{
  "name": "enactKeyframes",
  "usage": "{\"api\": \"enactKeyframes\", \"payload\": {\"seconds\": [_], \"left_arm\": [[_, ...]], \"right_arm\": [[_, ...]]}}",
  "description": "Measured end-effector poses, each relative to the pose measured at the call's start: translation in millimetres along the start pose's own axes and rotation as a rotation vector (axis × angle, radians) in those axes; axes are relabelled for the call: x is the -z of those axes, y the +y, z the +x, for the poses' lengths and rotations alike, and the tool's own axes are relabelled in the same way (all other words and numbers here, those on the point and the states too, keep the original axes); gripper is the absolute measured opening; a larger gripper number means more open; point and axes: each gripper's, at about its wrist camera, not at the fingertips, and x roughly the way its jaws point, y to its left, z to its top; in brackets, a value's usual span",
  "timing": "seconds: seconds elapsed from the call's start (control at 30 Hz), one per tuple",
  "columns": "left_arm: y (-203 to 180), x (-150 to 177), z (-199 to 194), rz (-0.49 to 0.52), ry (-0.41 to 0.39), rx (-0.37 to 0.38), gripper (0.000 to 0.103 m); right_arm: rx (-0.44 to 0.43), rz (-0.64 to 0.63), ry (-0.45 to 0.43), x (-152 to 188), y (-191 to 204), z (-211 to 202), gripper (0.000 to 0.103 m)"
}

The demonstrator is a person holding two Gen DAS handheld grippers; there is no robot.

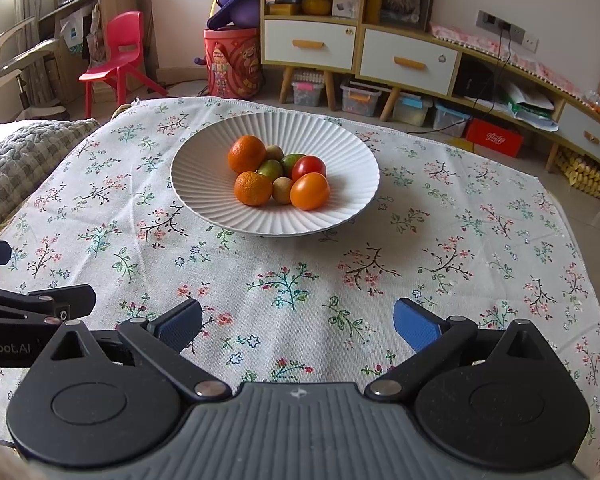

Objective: Organize fruits

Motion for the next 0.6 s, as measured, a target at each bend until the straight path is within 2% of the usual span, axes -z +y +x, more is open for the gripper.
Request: {"api": "enactKeyframes", "payload": {"seconds": [0.6], "left_arm": [[0.3, 0.6, 0.1, 0.002, -0.001, -0.002, 0.092]], "right_arm": [[0.001, -0.004, 0.004, 1.2, 0.1, 1.6, 0.102]]}}
